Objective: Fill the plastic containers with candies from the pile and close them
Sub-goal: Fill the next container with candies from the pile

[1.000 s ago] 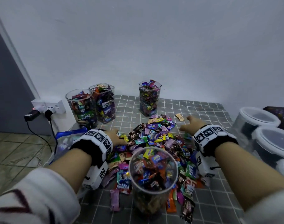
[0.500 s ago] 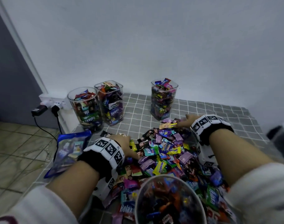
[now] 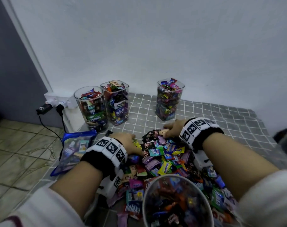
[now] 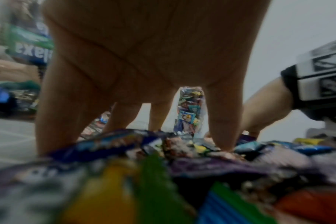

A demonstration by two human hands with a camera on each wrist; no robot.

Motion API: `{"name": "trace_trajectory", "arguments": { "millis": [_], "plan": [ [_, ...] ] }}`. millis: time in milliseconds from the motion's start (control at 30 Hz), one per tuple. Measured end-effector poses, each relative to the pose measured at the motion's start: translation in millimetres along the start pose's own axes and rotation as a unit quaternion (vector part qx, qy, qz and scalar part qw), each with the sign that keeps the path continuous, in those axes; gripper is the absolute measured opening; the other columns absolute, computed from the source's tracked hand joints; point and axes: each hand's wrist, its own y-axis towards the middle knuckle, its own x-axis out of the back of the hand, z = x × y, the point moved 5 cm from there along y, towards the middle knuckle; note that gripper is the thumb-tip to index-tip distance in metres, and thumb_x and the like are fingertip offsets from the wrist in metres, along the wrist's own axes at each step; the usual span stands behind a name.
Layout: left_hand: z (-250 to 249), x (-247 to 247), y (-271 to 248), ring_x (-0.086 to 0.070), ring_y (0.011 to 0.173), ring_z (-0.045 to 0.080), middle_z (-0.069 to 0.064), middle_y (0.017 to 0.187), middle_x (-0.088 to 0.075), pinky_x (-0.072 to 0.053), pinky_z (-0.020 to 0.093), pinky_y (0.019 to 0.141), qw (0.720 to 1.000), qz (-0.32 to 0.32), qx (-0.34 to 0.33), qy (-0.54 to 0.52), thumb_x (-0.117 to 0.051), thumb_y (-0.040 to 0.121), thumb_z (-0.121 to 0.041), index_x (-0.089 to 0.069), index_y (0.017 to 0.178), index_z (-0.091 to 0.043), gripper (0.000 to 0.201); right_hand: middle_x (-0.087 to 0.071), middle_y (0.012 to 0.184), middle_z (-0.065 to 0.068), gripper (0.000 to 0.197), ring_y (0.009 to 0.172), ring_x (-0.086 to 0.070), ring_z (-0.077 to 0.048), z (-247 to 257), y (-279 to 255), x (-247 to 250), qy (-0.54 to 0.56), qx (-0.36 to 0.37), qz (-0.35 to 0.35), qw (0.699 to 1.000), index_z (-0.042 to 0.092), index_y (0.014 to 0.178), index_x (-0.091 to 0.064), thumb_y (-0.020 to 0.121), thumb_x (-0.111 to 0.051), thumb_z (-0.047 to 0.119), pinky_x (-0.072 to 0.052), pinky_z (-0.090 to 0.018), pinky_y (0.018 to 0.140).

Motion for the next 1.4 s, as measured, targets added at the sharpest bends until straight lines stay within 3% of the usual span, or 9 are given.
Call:
{"name": "trace_trajectory", "arguments": {
  "millis": [167,333,433,567,667,833,1067,1200,1400],
  "plan": [
    [17.9,14.1,0.0,-0.045,0.126,0.026,0.003,0.145,-0.041,-0.043,0.034,0.094,0.992,-0.088,0.052,-0.079,-0.052,0.082,-0.063,-0.037,0.141,-0.028,0.070,-0.027,0.150,-0.013,0.064,0.134,-0.034,-0.032,0.6,-19.8,-18.6,-0.042,-0.001,0.016,0.999,0.038,0.147,-0.021,0.091,-0.042,0.059,-0.033,-0.035,0.106],
    [9.1,3.9,1.0,-0.040,0.130,0.028,0.011,0.147,-0.037,-0.035,0.033,0.099,0.996,0.022,0.036,-0.082,-0.043,0.084,-0.069,-0.034,0.142,-0.015,0.079,-0.023,0.153,-0.010,0.061,0.139,-0.025,-0.030,-3.8,-44.3,-25.8,-0.020,-0.002,0.041,0.999,0.038,0.146,-0.025,0.091,-0.041,0.059,-0.023,-0.037,0.111],
    [-2.2,4.6,-6.7,-0.032,0.137,0.026,0.008,0.153,-0.026,-0.028,0.032,0.107,0.993,0.046,-0.005,-0.112,-0.038,0.088,-0.065,-0.019,0.149,-0.017,0.080,-0.027,0.154,-0.006,0.061,0.140,-0.026,-0.025,-4.4,-58.3,-29.4,0.036,0.018,0.049,0.998,0.032,0.146,-0.030,0.092,-0.042,0.057,-0.020,-0.033,0.111],
    [-20.9,1.1,-19.2,-0.032,0.137,0.024,0.003,0.153,-0.027,-0.027,0.032,0.110,0.978,0.088,-0.070,-0.173,-0.053,0.082,-0.061,-0.015,0.149,-0.029,0.083,-0.028,0.153,-0.001,0.063,0.140,-0.026,-0.022,-5.6,-76.6,-29.5,0.085,0.026,0.044,0.995,0.029,0.146,-0.032,0.091,-0.042,0.059,-0.018,-0.033,0.113],
    [-30.9,-5.0,-29.1,-0.030,0.138,0.022,0.000,0.154,-0.025,-0.029,0.032,0.107,0.980,0.102,-0.096,-0.140,-0.066,0.079,-0.051,-0.020,0.149,-0.031,0.085,-0.028,0.154,0.001,0.070,0.140,-0.027,-0.020,-8.2,-93.1,-29.4,0.094,0.029,0.054,0.994,0.032,0.147,-0.027,0.087,-0.055,0.053,-0.022,-0.028,0.108],
    [-40.5,-2.4,-41.3,-0.044,0.128,0.023,0.001,0.146,-0.041,-0.039,0.030,0.096,0.995,0.008,-0.098,-0.004,-0.063,0.086,-0.042,-0.036,0.143,-0.032,0.064,-0.042,0.145,0.000,0.070,0.130,-0.042,-0.021,-5.0,-104.5,-32.6,0.019,0.032,-0.007,0.999,0.028,0.146,-0.032,0.085,-0.066,0.033,-0.036,-0.031,0.104],
    [-35.0,1.8,-51.5,-0.057,0.111,0.023,0.002,0.121,-0.063,-0.048,0.033,0.092,0.995,-0.056,-0.070,-0.045,-0.060,0.090,-0.031,-0.060,0.126,-0.029,0.036,-0.058,0.130,0.001,0.041,0.118,-0.053,-0.019,-5.3,-119.7,-31.9,0.012,0.030,-0.103,0.994,0.027,0.132,-0.053,0.091,-0.057,0.026,-0.045,-0.034,0.099],
    [-32.2,3.7,-58.4,-0.057,0.108,0.026,0.007,0.117,-0.063,-0.045,0.033,0.084,0.993,-0.087,-0.059,-0.055,-0.058,0.090,-0.028,-0.062,0.120,-0.023,0.031,-0.060,0.126,-0.001,0.035,0.115,-0.054,-0.019,-9.4,-132.3,-30.5,0.037,0.034,-0.149,0.988,0.024,0.127,-0.058,0.093,-0.053,0.022,-0.043,-0.027,0.092],
    [-31.2,10.2,-72.4,-0.058,0.107,0.025,0.007,0.113,-0.065,-0.043,0.029,0.078,0.985,-0.129,-0.062,-0.097,-0.057,0.091,-0.032,-0.063,0.121,-0.026,0.031,-0.064,0.116,-0.007,0.030,0.108,-0.056,-0.022,-14.8,-147.5,-32.6,0.115,0.018,-0.189,0.975,0.020,0.120,-0.063,0.092,-0.053,0.020,-0.044,-0.028,0.085]
  ]
}}
